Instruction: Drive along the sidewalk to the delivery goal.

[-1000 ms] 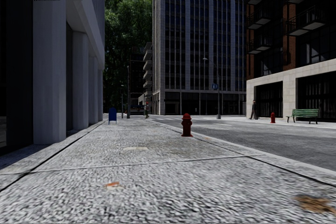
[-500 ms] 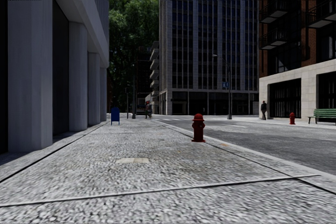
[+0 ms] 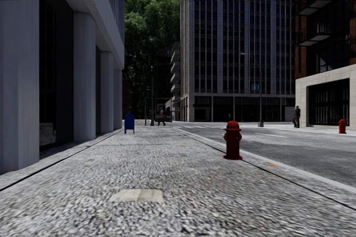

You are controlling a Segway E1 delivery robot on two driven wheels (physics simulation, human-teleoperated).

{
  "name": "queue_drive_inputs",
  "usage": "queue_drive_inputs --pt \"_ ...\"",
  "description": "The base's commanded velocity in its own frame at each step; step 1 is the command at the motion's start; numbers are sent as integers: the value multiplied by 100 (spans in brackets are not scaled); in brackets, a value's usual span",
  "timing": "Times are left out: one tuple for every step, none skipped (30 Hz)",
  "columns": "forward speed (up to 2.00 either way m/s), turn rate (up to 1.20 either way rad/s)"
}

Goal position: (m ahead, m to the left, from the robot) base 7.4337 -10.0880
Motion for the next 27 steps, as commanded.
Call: queue_drive_inputs --pt "200 27" --pt "200 29" --pt "200 33" --pt "200 34" --pt "200 34" --pt "200 35" --pt "200 35" --pt "200 35" --pt "200 35" --pt "200 35" --pt "200 35" --pt "200 35" --pt "200 35" --pt "200 33" --pt "200 33" --pt "200 0" --pt "200 0" --pt "200 0" --pt "200 0" --pt "200 0" --pt "200 0" --pt "200 0" --pt "200 0" --pt "200 0" --pt "200 0" --pt "200 0" --pt "200 0"
